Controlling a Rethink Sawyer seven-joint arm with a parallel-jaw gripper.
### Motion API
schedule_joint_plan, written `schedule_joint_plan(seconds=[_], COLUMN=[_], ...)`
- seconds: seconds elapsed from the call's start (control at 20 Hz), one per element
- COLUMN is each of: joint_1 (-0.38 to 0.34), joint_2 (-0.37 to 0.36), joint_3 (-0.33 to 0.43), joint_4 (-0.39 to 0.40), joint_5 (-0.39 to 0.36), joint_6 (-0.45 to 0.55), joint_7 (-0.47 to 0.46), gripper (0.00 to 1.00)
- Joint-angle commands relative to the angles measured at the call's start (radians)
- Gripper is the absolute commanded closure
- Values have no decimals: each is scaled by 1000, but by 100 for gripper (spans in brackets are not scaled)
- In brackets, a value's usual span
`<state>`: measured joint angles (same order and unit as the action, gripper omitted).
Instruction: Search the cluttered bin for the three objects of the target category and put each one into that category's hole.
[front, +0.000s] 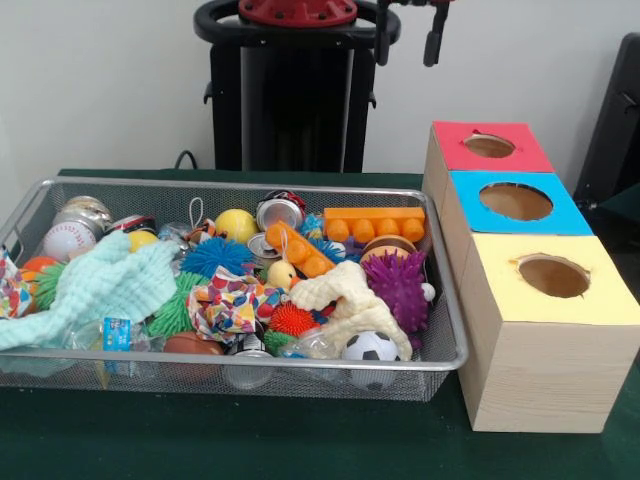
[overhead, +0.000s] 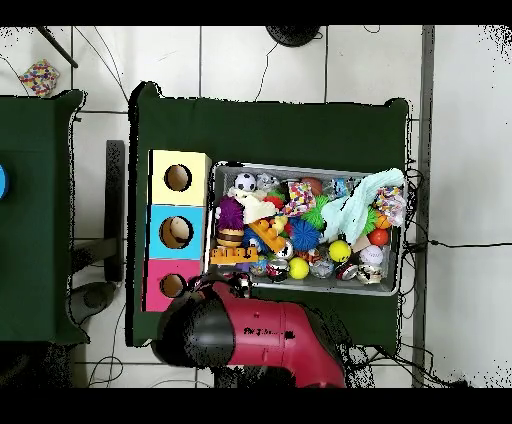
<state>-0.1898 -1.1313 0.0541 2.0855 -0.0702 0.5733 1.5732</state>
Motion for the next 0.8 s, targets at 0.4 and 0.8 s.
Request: schedule_joint_plan(seconds=[0.4,0.8], joint_1=[-164,-198], joint_2=[175,229], joint_3=[245,285], joint_4=[-235,-338], joint_5=[-153,-225], joint_6=[191,262], joint_7=[-229,-220], gripper=[0,0])
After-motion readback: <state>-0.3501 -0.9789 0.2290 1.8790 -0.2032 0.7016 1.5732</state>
